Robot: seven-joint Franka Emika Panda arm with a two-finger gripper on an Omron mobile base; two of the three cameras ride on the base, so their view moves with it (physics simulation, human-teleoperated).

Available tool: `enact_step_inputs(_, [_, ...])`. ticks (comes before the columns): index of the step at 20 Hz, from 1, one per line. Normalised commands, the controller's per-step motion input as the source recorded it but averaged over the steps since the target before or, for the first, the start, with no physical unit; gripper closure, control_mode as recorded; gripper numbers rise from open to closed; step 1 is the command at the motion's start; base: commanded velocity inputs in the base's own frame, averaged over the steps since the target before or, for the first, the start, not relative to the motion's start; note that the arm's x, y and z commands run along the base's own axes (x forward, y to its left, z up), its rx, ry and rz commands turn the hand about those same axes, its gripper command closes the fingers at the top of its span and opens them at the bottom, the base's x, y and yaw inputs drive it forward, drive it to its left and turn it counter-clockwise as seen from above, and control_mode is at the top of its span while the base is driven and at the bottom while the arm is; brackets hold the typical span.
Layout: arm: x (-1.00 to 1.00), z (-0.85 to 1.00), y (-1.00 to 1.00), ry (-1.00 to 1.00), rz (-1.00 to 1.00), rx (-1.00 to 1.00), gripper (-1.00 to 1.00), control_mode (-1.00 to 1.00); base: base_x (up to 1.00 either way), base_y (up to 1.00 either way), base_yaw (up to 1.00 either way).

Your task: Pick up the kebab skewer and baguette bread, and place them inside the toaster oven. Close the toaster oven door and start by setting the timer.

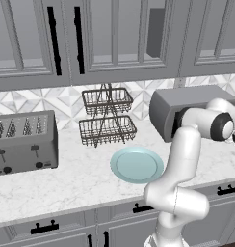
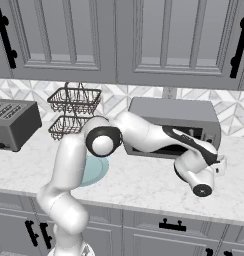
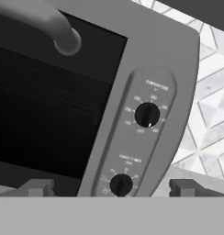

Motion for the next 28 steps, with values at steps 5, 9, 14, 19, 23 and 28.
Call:
enact_step_inputs(5, [0.17,-0.04,-0.02,0.00,0.00,0.00,-1.00,-1.00,0.00,0.00,0.00])
enact_step_inputs(9, [0.15,-0.12,-0.10,0.00,0.00,0.00,-1.00,-1.00,0.00,0.00,0.00])
enact_step_inputs(14, [0.12,-0.19,-0.13,0.00,0.00,0.01,-1.00,-1.00,0.00,0.00,0.00])
enact_step_inputs(19, [0.13,-0.11,-0.12,0.00,0.00,0.03,-1.00,-1.00,0.00,0.00,0.00])
enact_step_inputs(23, [0.22,-0.03,-0.19,0.00,0.00,0.03,-1.00,-1.00,0.00,0.00,0.00])
enact_step_inputs(28, [0.07,0.00,-0.10,0.00,0.00,0.02,-1.00,-1.00,0.00,0.00,0.00])
